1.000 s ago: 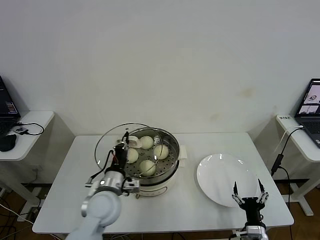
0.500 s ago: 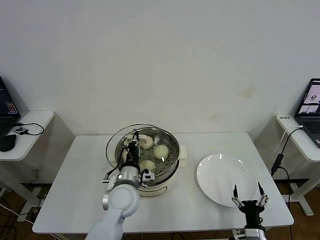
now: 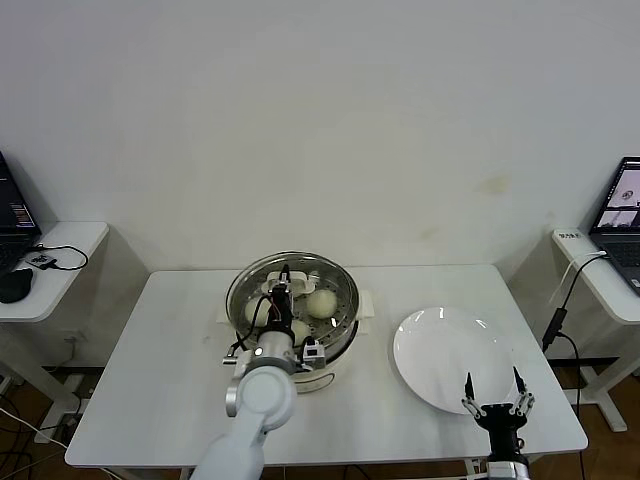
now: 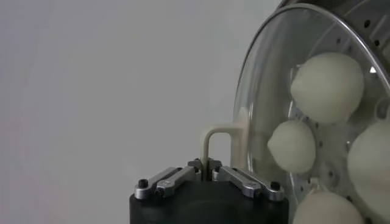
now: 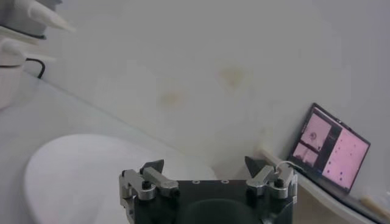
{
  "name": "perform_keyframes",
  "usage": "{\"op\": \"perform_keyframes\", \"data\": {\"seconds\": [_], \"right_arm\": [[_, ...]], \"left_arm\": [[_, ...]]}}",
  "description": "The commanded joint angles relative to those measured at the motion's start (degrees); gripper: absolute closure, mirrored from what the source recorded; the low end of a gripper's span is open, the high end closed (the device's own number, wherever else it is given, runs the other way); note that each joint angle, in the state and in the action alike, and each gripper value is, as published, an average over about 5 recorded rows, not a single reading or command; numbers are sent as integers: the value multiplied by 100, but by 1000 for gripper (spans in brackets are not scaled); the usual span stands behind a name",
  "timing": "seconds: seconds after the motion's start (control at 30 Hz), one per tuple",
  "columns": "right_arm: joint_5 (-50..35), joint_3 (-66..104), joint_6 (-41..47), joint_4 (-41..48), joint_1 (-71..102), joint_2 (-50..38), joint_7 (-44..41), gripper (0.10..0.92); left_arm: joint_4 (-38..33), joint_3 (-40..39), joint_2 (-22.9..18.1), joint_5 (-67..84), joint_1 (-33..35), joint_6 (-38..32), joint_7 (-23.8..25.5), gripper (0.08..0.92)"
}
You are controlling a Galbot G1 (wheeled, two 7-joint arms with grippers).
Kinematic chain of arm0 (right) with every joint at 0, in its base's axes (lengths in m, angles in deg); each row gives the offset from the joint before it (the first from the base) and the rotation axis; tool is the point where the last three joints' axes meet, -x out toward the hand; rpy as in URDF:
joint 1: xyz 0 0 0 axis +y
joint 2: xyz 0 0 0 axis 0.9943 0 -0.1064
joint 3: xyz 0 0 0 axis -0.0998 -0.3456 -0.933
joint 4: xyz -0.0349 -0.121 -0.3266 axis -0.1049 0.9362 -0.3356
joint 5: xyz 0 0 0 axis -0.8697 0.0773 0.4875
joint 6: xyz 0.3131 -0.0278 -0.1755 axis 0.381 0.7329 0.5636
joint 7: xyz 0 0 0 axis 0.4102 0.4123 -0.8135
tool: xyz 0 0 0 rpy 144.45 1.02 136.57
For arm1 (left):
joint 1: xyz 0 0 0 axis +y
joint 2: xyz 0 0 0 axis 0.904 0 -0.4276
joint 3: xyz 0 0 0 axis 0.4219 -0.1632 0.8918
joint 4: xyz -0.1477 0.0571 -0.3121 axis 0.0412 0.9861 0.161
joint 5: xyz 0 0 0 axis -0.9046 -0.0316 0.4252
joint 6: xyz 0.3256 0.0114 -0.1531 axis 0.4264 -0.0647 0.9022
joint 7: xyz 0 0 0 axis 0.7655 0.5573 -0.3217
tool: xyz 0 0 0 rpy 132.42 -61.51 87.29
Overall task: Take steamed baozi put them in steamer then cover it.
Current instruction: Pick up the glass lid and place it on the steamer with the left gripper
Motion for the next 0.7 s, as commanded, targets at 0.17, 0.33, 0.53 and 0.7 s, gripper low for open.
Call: {"op": "perform_keyframes", "data": {"seconds": [0.17, 0.33, 0.53, 0.7], "right_arm": [[39, 4, -70, 42, 4, -1, -7, 203], [45, 5, -78, 47, 12, -6, -15, 202], [51, -7, -80, 44, 14, 0, -19, 203], [67, -27, -89, 42, 22, 10, -25, 202]], "left_arm": [[238, -30, -204, -173, -19, -28, -55, 873], [261, -12, -226, -199, 26, -54, -70, 873], [156, -17, -242, -199, 109, -65, -73, 873], [103, -22, -250, -193, 136, -75, -72, 873]]}}
